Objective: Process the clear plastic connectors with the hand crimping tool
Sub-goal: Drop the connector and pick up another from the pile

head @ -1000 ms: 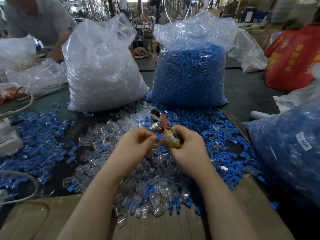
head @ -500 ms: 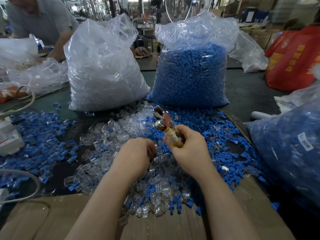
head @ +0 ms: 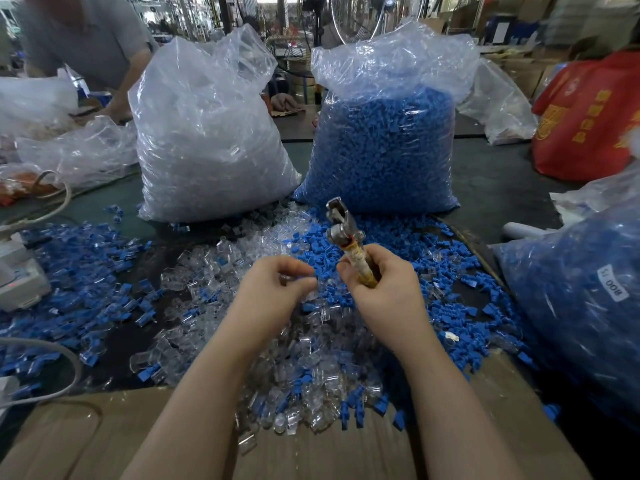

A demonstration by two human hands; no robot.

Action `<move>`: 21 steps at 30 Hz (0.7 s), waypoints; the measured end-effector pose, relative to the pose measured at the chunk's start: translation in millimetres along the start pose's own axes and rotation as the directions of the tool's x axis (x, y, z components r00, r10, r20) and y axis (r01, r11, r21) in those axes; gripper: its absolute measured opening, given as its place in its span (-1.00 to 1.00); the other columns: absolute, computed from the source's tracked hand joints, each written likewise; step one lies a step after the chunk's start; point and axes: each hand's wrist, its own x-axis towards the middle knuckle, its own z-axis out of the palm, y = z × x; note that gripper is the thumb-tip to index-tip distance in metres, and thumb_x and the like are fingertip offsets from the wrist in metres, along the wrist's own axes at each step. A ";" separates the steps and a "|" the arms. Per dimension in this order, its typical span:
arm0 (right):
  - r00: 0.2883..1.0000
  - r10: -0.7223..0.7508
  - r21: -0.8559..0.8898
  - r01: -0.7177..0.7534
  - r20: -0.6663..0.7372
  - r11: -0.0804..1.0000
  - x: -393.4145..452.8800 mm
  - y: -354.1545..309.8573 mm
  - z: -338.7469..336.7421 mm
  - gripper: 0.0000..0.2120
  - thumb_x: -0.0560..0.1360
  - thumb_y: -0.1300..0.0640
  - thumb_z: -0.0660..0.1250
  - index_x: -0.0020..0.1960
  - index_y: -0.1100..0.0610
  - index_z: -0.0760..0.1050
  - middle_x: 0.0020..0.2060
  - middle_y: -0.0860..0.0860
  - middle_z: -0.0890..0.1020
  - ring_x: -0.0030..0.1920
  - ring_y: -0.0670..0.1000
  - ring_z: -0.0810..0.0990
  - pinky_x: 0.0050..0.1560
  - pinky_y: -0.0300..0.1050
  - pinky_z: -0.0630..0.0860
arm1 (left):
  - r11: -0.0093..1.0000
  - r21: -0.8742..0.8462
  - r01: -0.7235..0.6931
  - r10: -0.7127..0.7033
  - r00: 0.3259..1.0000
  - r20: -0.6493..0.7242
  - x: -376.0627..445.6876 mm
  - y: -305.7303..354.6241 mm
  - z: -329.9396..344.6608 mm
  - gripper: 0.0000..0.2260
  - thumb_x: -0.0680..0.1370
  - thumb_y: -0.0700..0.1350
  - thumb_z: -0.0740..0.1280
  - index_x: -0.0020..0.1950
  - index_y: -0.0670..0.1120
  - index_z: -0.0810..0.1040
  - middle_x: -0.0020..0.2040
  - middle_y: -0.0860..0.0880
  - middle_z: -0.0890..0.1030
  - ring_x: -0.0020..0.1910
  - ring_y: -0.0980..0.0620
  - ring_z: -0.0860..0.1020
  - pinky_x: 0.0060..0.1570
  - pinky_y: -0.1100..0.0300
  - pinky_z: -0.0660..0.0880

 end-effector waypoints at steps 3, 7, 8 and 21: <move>1.000 0.019 0.049 -0.018 -0.018 0.999 0.8 -2.3 -1.1 -0.83 0.55 0.06 0.39 -0.16 0.11 0.52 -0.46 -0.11 0.45 -0.45 -0.15 0.34 -0.43 -0.29 0.32 | 0.972 -0.231 0.038 -0.029 0.999 0.043 -0.5 5.8 -3.5 -0.94 0.55 -0.19 0.40 -0.02 -0.03 0.61 -0.19 0.04 0.64 -0.29 0.21 0.57 -0.24 0.35 0.50; 0.999 0.018 0.087 -0.015 -0.031 0.996 0.5 -5.6 -1.7 -0.77 0.54 0.05 0.39 -0.14 0.22 0.51 -0.44 -0.02 0.41 -0.45 -0.14 0.31 -0.44 -0.29 0.31 | 0.855 -0.505 0.120 -0.057 0.989 0.139 -2.5 11.8 -4.6 -0.87 0.62 -0.23 0.28 0.09 -0.10 0.60 -0.20 0.03 0.65 -0.24 0.16 0.60 -0.15 0.28 0.56; 0.999 0.018 0.092 -0.015 -0.033 0.996 0.3 -6.1 -1.9 -0.76 0.54 0.05 0.39 -0.14 0.23 0.51 -0.45 -0.04 0.41 -0.46 -0.14 0.30 -0.44 -0.30 0.31 | 0.827 -0.544 0.142 -0.059 0.984 0.167 -3.2 12.7 -4.2 -0.84 0.63 -0.22 0.26 0.12 -0.09 0.61 -0.21 0.03 0.66 -0.24 0.15 0.60 -0.15 0.28 0.57; 0.999 0.011 0.158 -0.006 -0.034 0.987 -1.8 -11.1 -2.2 -0.77 0.56 0.10 0.39 -0.12 0.27 0.50 -0.29 0.26 0.51 -0.38 -0.02 0.38 -0.37 -0.13 0.39 | 0.565 -0.784 0.255 -0.073 0.963 0.260 -3.0 12.9 -5.4 -0.76 0.38 -0.23 0.41 0.04 -0.19 0.63 -0.12 -0.08 0.71 -0.16 0.08 0.69 -0.17 0.27 0.61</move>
